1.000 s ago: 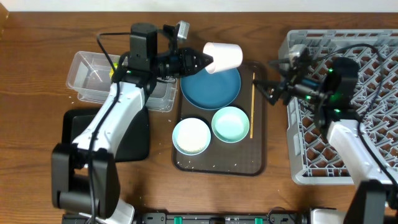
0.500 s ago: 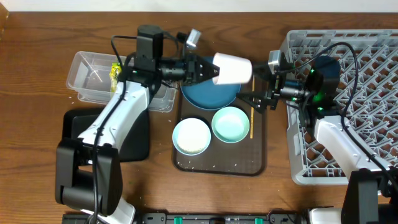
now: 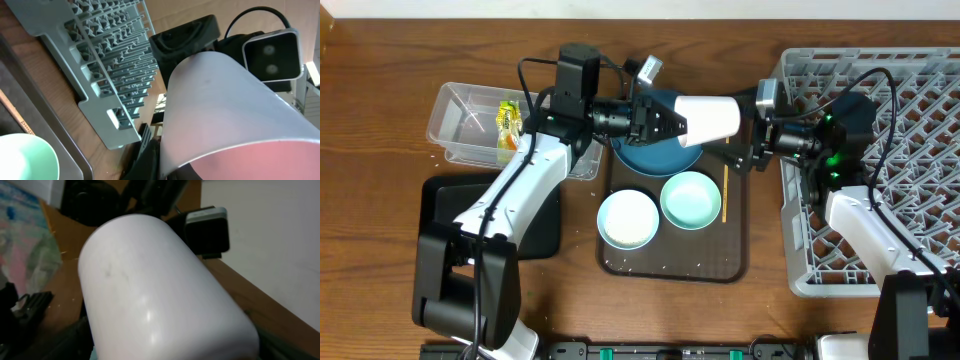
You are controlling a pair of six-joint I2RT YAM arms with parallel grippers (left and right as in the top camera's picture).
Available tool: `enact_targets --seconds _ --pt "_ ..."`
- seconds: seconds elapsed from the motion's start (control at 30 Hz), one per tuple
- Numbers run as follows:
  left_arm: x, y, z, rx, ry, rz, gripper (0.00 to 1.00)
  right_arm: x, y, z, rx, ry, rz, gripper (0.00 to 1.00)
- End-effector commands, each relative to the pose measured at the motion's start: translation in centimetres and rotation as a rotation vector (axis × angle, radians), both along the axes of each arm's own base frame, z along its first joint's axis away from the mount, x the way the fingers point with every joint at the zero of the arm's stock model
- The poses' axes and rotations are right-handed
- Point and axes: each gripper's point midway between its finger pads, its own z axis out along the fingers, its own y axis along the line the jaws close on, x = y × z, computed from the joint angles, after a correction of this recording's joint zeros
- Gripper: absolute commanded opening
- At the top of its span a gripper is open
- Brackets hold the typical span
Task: Sort waste into correct bins and load items into the dishwasher rack
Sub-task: 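Lift the cup and hand it from the left gripper to the right gripper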
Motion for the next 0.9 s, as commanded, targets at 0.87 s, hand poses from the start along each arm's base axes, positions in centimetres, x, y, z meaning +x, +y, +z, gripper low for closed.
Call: enact_targets --seconds 0.87 --pt "-0.4 -0.3 0.6 -0.012 -0.012 -0.020 0.08 -3.6 0.6 1.5 0.002 -0.116 0.216 0.66"
